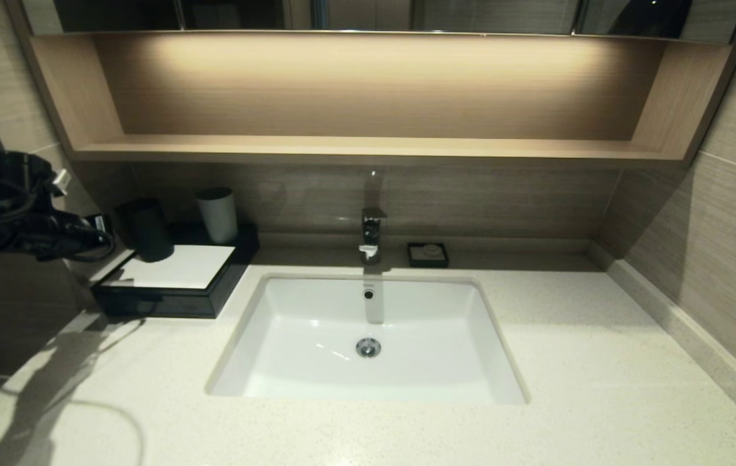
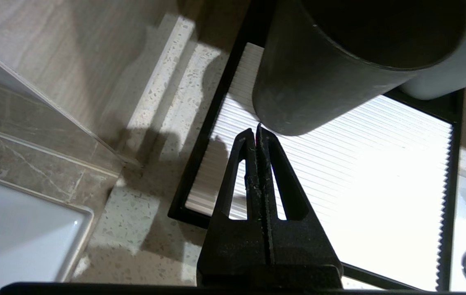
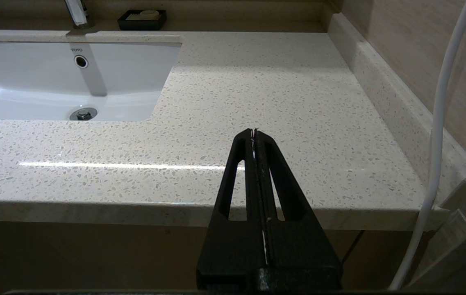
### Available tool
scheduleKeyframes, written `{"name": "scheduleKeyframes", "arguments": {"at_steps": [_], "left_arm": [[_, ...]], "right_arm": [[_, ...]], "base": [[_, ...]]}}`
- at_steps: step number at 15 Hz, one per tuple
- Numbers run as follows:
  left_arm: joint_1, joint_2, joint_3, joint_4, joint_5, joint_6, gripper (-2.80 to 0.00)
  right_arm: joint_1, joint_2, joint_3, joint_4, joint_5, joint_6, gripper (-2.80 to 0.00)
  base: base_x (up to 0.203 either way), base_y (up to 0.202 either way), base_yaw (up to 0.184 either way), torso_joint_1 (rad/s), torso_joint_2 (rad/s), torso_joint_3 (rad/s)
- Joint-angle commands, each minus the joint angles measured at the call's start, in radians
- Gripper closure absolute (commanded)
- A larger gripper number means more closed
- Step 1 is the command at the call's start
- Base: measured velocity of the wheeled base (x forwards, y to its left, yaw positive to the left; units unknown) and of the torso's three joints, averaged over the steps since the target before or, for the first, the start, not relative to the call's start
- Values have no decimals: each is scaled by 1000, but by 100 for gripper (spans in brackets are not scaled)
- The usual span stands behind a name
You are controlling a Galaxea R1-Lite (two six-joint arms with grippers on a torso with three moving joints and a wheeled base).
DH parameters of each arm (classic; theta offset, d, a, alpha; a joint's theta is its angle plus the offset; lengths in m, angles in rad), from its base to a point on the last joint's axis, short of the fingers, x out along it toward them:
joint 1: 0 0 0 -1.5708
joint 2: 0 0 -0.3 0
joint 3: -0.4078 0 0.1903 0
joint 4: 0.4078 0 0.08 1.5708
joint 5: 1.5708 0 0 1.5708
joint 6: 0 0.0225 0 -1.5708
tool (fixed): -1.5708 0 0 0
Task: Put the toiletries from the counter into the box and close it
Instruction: Place the cup on the storage box
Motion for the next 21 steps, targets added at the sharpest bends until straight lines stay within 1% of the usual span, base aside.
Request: {"name": "scheduleKeyframes", "arguments": {"at_steps": [1, 3, 9, 15, 21], "left_arm": [[4, 27, 17, -18, -11, 7, 0], [4, 44, 32, -43, -24, 8, 0], [4, 115, 20, -134, -24, 10, 0], [3, 137, -11, -142, -25, 3, 0], [-22, 157, -11, -142, -25, 1, 0]], "right_arm": [[0, 0, 0, 0, 0, 0, 0], [0, 0, 2, 0, 0, 0, 0], [0, 0, 2, 0, 0, 0, 0], [0, 0, 2, 0, 0, 0, 0], [0, 0, 2, 0, 0, 0, 0]], "base": [[0, 0, 0, 0, 0, 0], [0, 0, 0, 0, 0, 0], [0, 0, 0, 0, 0, 0], [0, 0, 0, 0, 0, 0], [0, 0, 0, 0, 0, 0]]}}
